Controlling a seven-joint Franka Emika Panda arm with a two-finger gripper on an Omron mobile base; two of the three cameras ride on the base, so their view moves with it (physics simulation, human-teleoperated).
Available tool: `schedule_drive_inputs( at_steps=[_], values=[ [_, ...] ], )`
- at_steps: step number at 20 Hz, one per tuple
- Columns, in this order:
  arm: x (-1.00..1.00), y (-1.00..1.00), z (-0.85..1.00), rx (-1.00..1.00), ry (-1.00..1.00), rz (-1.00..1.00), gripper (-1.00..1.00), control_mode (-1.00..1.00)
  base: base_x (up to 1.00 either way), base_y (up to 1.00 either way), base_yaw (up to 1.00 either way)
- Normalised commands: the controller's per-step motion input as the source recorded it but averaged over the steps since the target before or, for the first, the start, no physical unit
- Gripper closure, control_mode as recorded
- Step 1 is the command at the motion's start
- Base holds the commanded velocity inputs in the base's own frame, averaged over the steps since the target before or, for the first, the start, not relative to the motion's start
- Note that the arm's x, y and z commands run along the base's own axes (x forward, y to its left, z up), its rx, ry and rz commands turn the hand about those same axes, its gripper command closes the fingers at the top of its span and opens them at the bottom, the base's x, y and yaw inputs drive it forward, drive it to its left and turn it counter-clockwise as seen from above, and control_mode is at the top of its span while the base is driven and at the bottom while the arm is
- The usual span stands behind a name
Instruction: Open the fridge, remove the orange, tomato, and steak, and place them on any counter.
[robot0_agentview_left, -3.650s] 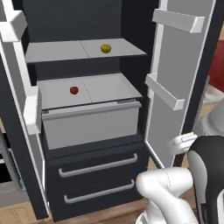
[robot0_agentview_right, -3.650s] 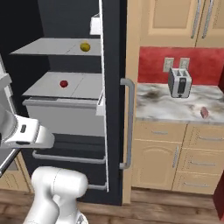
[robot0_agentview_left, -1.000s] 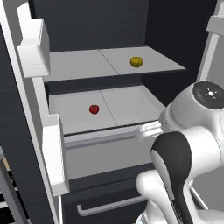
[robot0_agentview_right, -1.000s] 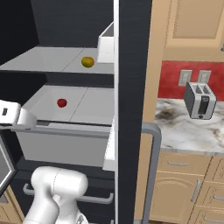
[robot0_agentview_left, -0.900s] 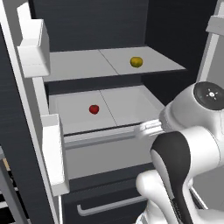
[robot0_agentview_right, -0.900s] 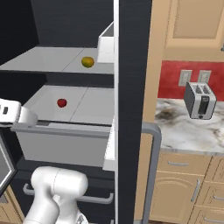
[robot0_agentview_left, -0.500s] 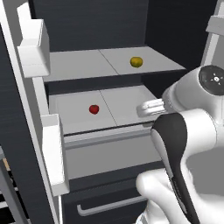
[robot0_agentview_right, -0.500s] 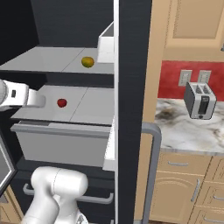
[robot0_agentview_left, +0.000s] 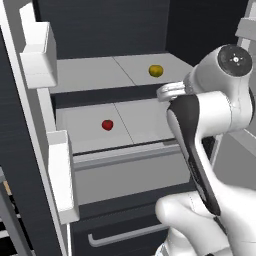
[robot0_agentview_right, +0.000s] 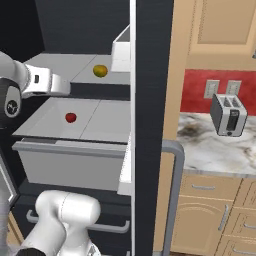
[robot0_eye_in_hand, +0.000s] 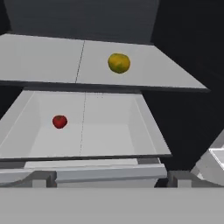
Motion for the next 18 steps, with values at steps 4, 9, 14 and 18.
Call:
schedule_drive_inputs(
  at_steps=[4,9,14,18],
  values=[
    [0.88,-0.29,0.02,0.02,-0.01,-0.07,-1.00,-1.00,0.00,0.00,0.00],
    [0.81,-0.24,0.03,0.06,0.00,-0.07,-1.00,-1.00,0.00,0.00,0.00],
    [0.80,-0.11,0.00,0.08,0.00,-0.03,-1.00,-1.00,0.00,0.00,0.00],
    [0.89,-0.01,0.00,0.08,0.04,0.00,-1.00,-1.00,0.00,0.00,0.00]
  ],
)
